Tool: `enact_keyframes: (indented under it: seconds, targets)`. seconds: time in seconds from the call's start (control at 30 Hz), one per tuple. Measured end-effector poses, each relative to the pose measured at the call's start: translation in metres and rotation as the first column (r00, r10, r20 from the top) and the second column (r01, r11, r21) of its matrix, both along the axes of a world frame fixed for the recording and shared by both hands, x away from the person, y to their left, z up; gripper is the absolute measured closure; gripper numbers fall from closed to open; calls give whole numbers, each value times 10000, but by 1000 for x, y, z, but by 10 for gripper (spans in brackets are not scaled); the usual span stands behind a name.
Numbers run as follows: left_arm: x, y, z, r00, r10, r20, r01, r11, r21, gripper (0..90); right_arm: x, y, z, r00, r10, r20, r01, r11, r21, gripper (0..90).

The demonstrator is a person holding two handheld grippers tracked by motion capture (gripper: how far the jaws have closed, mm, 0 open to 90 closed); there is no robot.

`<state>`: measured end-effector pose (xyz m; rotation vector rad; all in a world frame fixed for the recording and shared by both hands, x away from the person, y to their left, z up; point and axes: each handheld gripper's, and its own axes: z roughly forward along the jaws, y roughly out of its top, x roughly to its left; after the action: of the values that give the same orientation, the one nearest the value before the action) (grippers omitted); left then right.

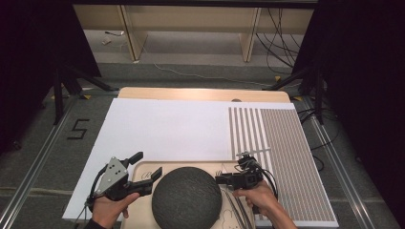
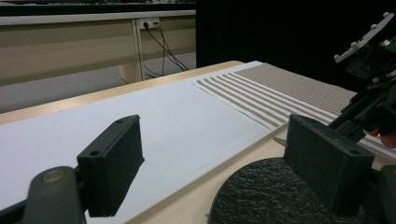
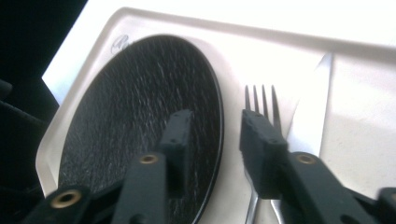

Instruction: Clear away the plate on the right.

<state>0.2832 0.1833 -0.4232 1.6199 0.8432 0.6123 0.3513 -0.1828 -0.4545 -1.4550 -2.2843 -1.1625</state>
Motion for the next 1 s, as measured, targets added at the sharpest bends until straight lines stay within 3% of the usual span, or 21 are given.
enact_keyframes:
  seconds: [0.23,0.4,0.6,0.8,1.0]
  targets:
    - [0,0,0,10000,9,-37,-9,10000,-12,189,1,-12,13,9980,-278,576,260,9991,327,489]
    - [0,0,0,10000,6,-47,-6,10000,-4,188,1,-20,24,9890,-456,1407,407,9985,376,422]
    - [0,0,0,10000,0,-70,0,10000,7,188,-2,-31,34,9687,-757,2363,687,9969,379,357]
    - [1,0,-1,10000,-7,-90,7,10000,9,187,-8,-38,43,9472,-705,3128,668,9975,228,308]
    - [1,0,-1,9999,-12,-109,12,10000,9,186,-15,-45,51,9132,-1008,3948,985,9948,260,268]
